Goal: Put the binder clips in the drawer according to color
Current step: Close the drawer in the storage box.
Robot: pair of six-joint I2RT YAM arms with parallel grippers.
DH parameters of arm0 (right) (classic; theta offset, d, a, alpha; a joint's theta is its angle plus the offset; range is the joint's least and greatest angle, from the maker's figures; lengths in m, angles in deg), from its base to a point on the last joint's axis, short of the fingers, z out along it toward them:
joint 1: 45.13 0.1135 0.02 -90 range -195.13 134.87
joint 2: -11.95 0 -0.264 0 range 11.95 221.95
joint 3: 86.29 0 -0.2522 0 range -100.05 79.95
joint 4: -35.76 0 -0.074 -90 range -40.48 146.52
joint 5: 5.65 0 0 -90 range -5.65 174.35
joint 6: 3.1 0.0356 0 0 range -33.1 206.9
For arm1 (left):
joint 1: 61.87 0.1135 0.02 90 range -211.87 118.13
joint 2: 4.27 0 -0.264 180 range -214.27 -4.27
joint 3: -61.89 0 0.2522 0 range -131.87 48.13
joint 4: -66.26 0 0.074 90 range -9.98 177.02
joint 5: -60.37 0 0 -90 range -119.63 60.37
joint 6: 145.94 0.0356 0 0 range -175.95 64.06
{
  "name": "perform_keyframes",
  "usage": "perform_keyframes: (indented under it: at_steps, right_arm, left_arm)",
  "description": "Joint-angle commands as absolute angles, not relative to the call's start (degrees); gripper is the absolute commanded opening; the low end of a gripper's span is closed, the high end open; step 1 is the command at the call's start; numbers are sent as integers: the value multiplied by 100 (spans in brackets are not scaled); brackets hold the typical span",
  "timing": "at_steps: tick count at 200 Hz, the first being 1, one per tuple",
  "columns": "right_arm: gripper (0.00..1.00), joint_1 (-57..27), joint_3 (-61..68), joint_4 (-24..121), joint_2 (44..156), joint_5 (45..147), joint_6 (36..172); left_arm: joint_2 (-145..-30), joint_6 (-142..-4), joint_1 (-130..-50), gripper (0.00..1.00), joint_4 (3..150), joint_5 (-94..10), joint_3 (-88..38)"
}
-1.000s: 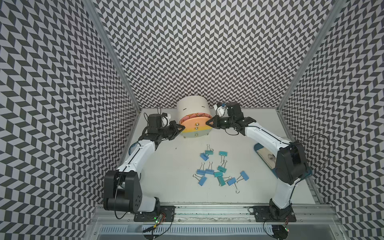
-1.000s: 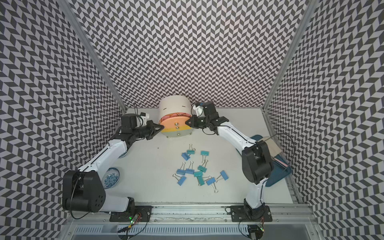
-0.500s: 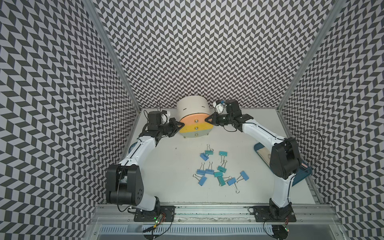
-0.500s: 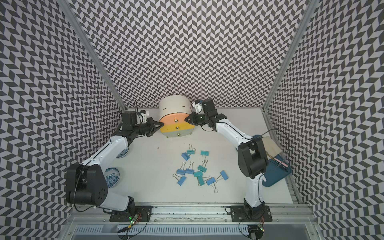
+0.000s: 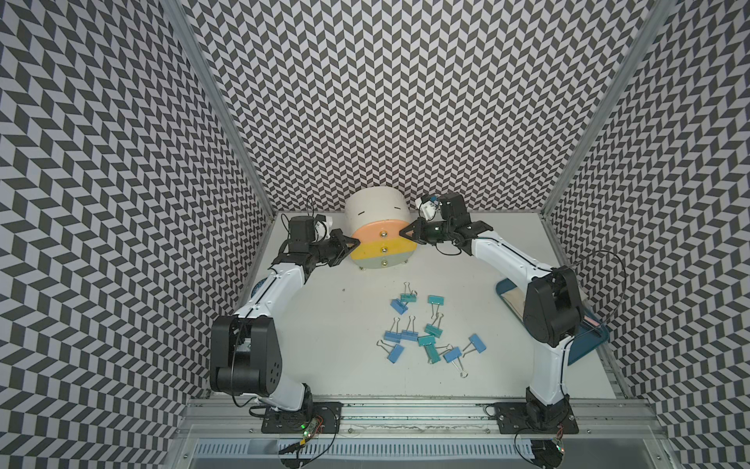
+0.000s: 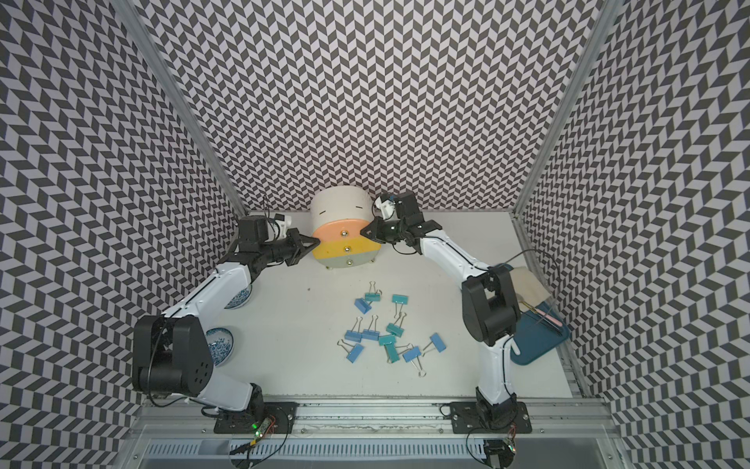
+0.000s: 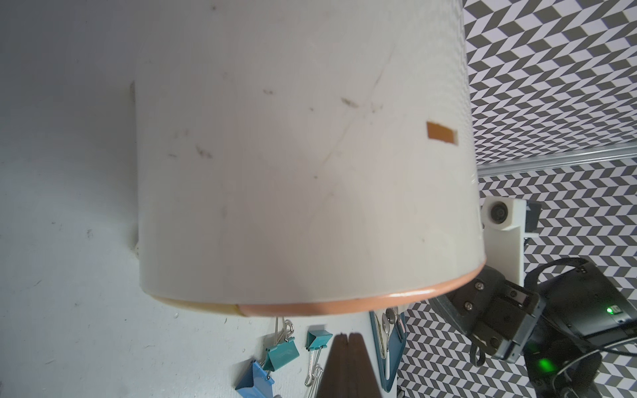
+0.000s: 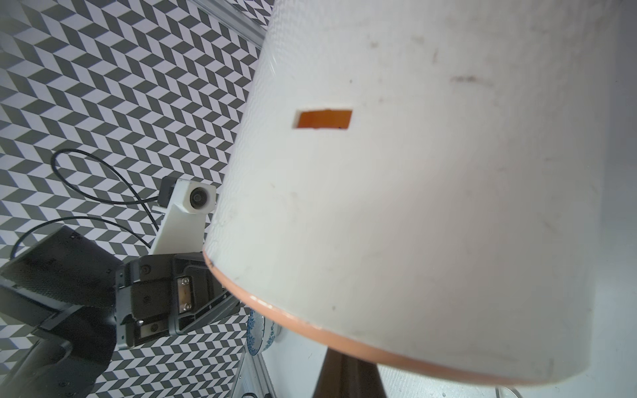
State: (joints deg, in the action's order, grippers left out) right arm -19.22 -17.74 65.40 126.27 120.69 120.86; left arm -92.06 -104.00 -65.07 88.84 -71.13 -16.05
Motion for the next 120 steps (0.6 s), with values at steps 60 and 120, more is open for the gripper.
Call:
perform_keyframes:
  at_steps: [60,120]
  right_arm:
    - [0,-1972,-1293,6288,12186,11933,11922]
    - [17,-1927,64,5705,11274,11781,12075]
  left_arm:
    - [-8915,-10270,-6459,0,8819,-7217,-1606]
    - [-8078,-10121,-6459,13,9185,-7036,-1033]
